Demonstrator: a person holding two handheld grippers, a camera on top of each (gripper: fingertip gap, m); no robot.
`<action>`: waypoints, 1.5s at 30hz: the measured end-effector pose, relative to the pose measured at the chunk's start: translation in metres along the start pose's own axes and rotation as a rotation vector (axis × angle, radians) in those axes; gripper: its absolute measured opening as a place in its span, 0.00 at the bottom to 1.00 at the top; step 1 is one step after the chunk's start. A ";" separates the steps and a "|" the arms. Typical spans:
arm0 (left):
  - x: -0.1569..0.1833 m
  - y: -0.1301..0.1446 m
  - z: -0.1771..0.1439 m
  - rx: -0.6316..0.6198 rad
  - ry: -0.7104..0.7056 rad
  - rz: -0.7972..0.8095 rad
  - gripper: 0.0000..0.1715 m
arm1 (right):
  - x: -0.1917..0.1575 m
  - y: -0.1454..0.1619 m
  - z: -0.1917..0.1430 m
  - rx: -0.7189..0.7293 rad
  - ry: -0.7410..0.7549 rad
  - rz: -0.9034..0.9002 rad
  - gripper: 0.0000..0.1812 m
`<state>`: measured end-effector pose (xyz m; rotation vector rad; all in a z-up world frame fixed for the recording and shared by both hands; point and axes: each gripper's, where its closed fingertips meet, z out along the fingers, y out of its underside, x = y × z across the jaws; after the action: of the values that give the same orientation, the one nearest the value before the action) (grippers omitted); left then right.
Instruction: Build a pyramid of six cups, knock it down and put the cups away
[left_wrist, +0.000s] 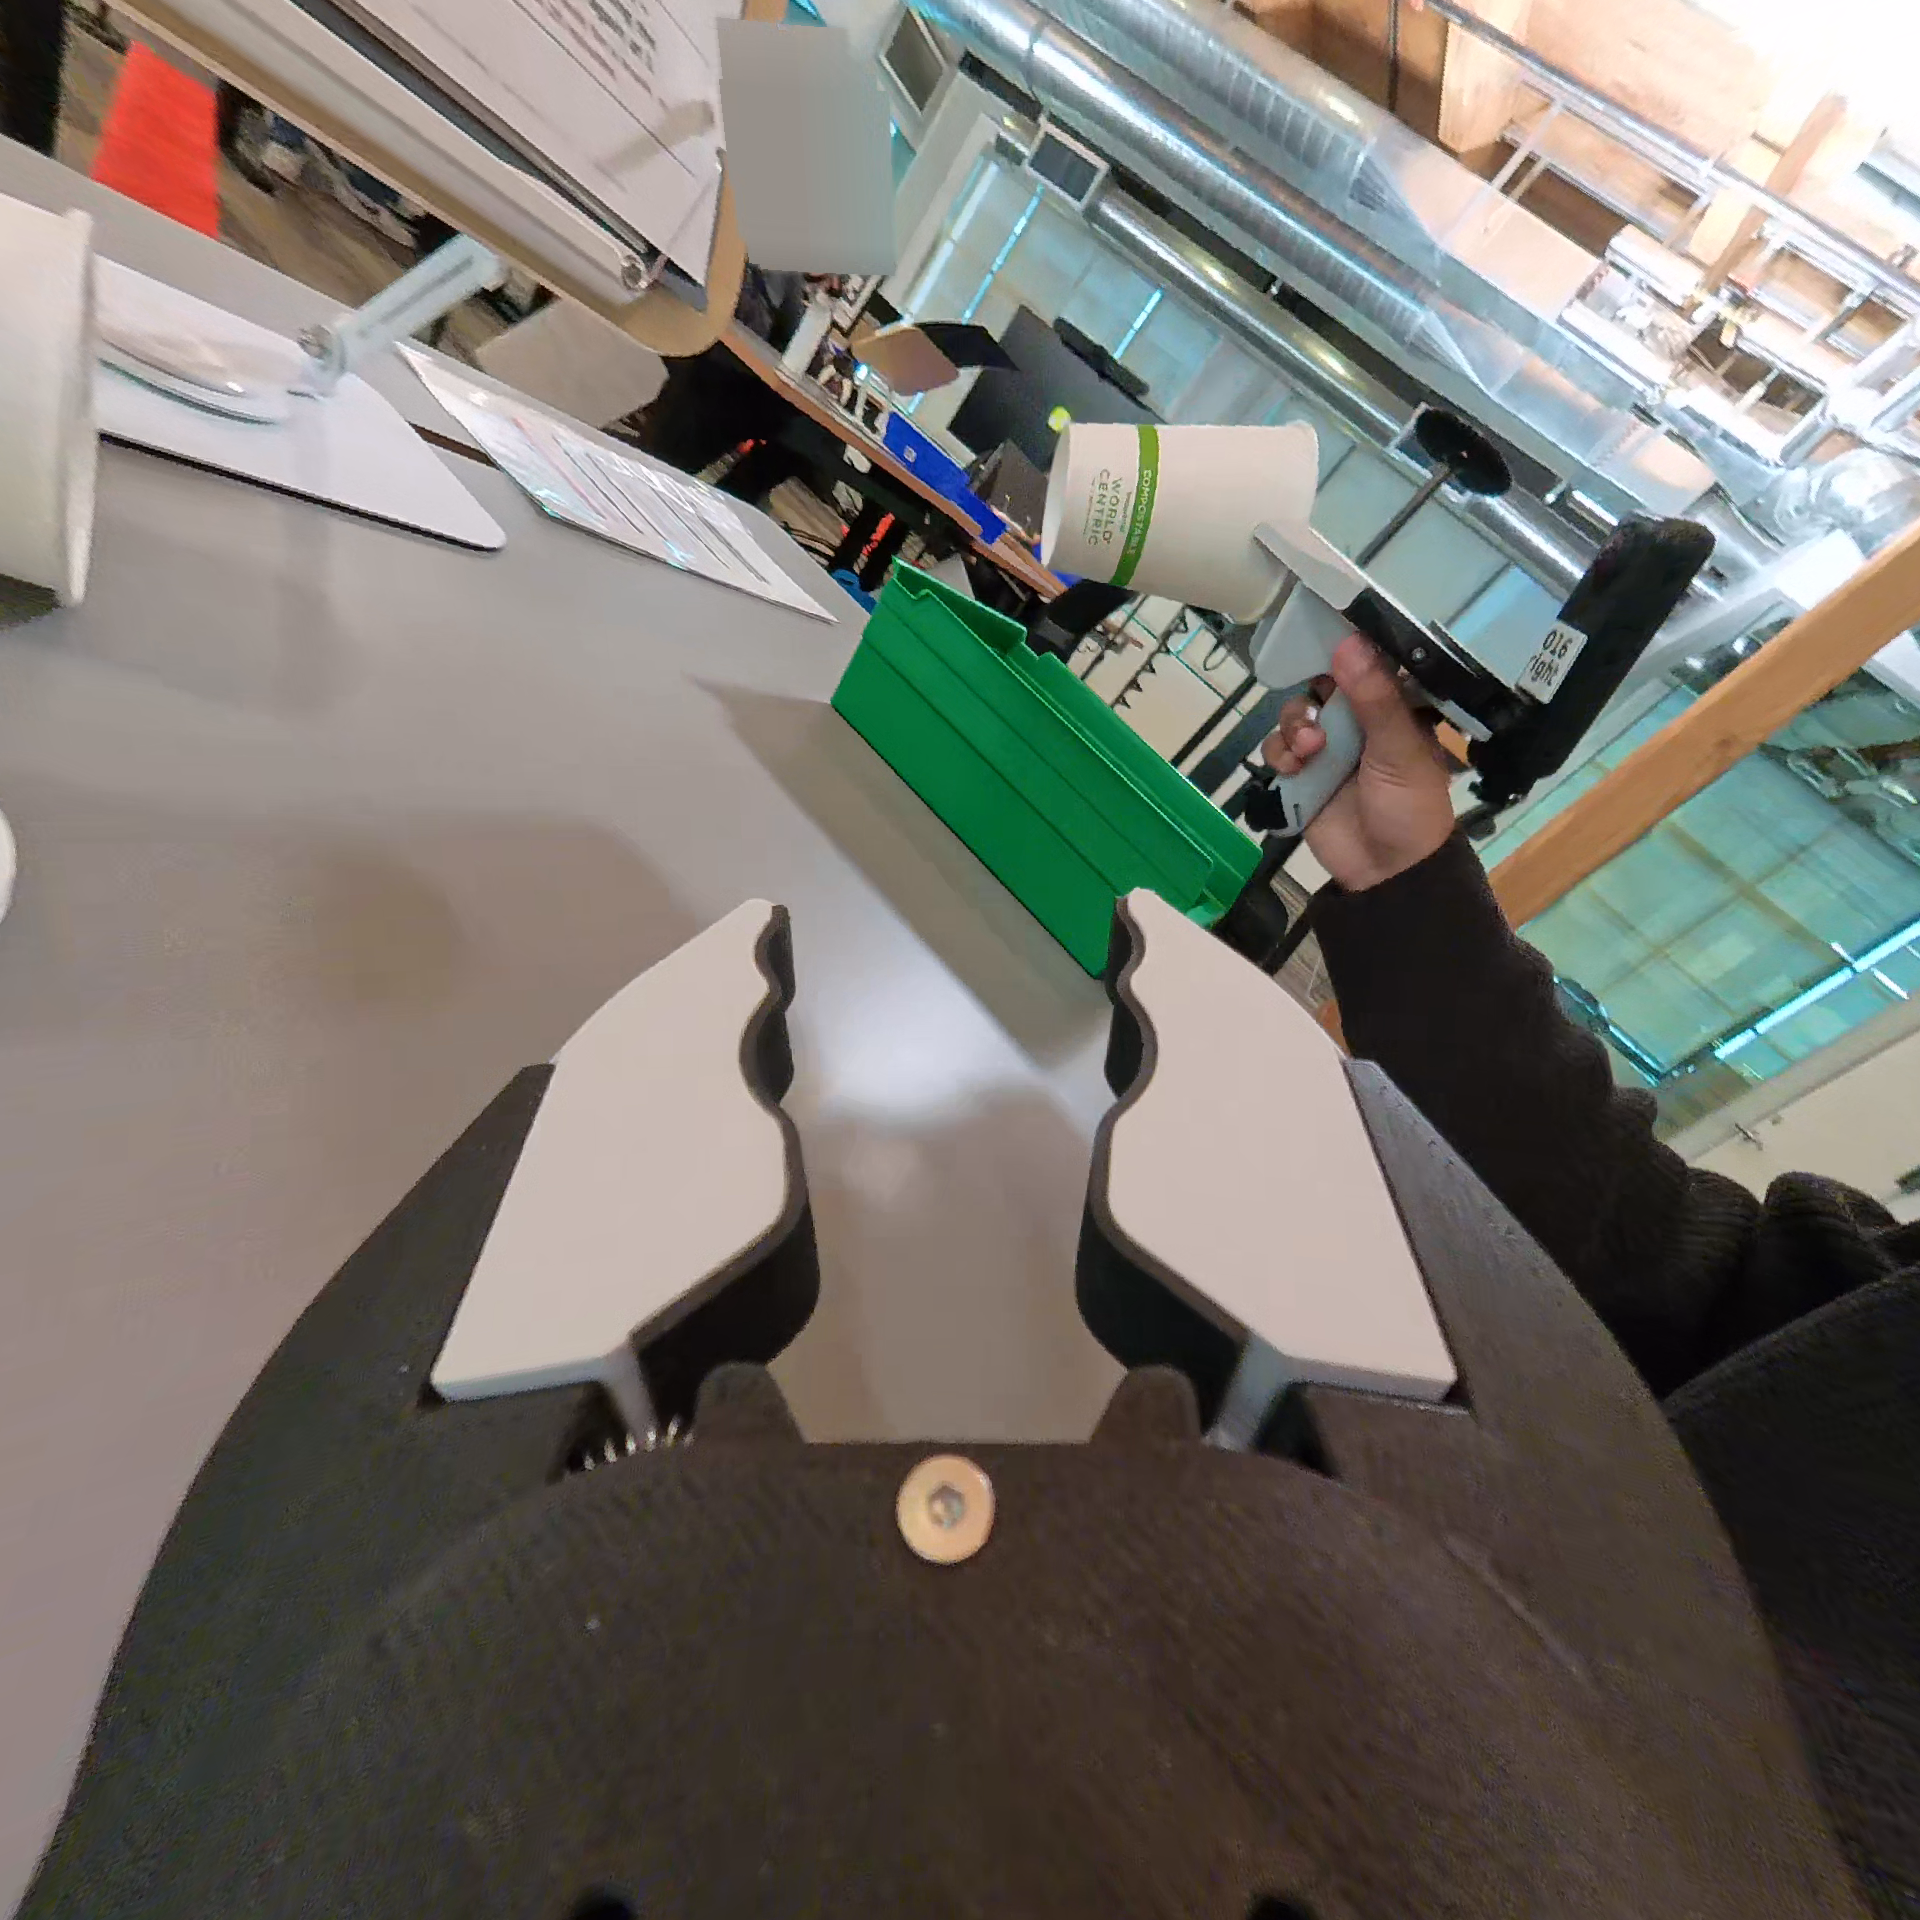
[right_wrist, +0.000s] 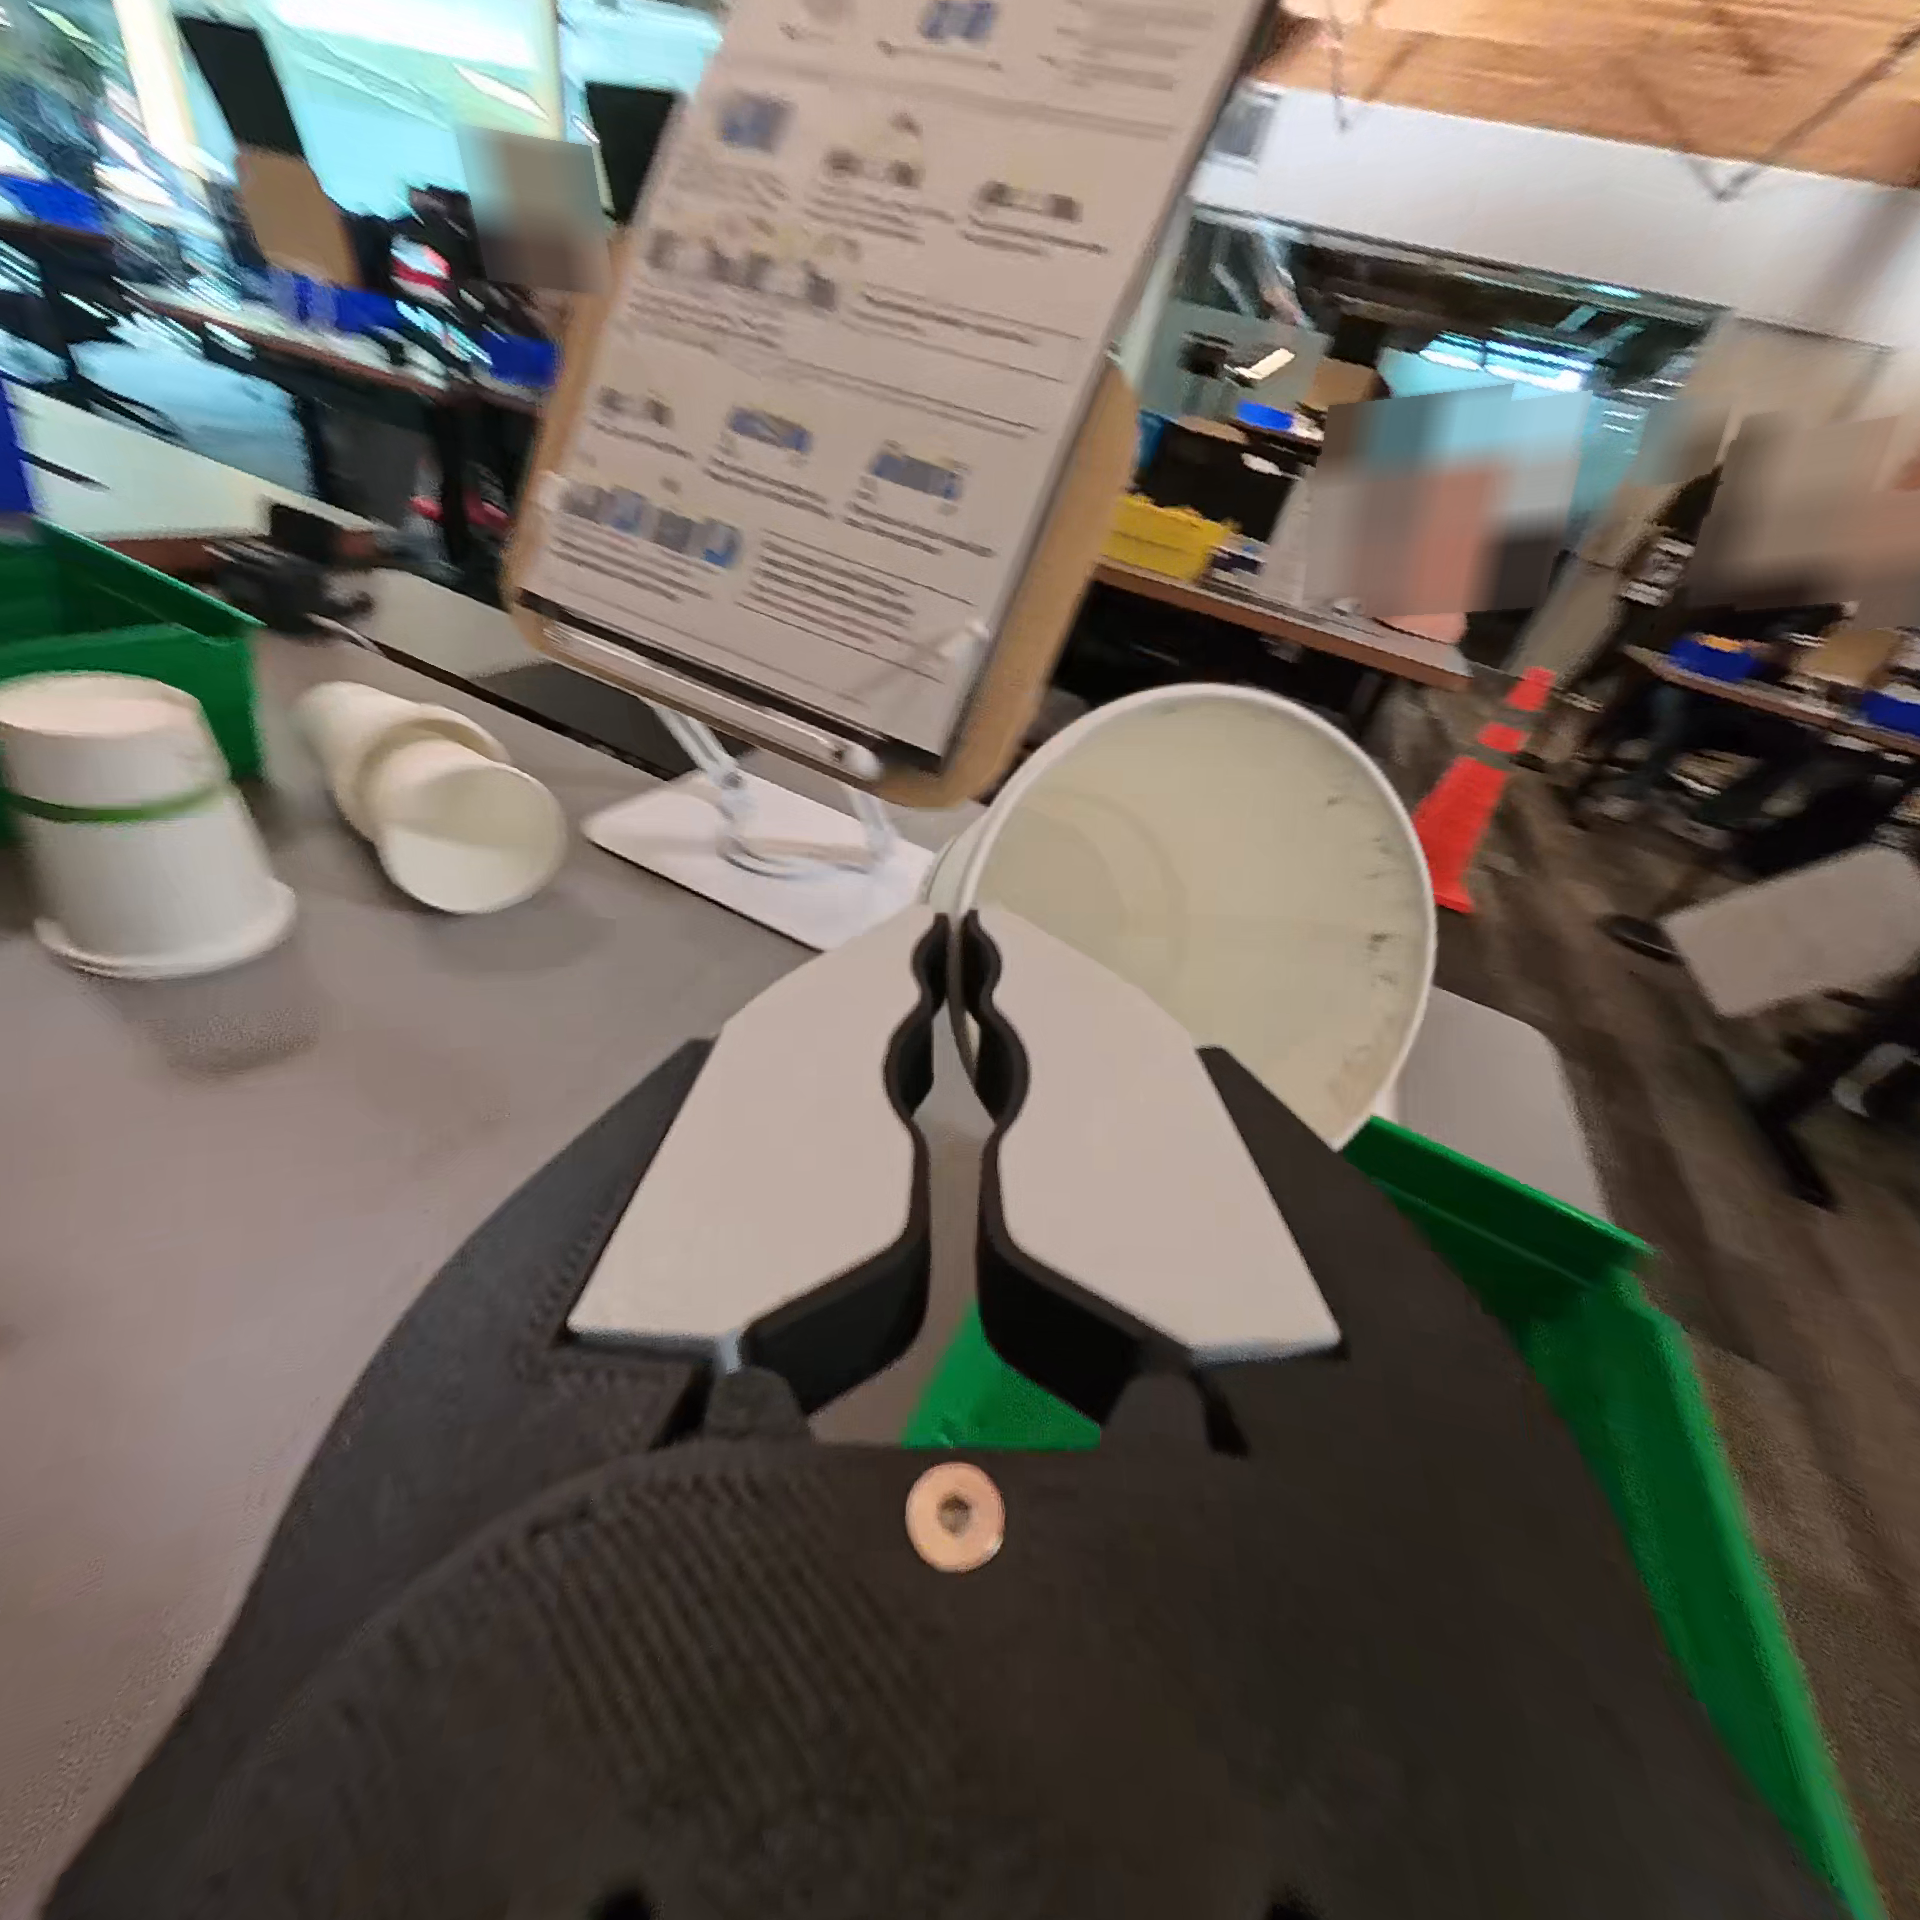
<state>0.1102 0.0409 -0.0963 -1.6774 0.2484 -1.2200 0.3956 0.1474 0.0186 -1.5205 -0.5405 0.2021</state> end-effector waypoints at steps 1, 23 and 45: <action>0.002 0.002 0.002 -0.011 0.008 0.011 0.34 | 0.014 0.005 -0.007 -0.033 0.048 -0.026 0.01; 0.003 0.007 0.013 -0.034 -0.064 0.204 0.27 | 0.062 0.143 -0.043 -0.788 0.157 -0.169 0.02; -0.003 0.017 0.007 -0.079 -0.106 0.199 0.27 | 0.085 0.117 -0.043 -0.658 0.238 -0.098 0.17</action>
<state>0.1203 0.0392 -0.1114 -1.7347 0.3931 -0.9818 0.5128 0.1546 -0.0759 -2.1125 -0.5124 -0.2590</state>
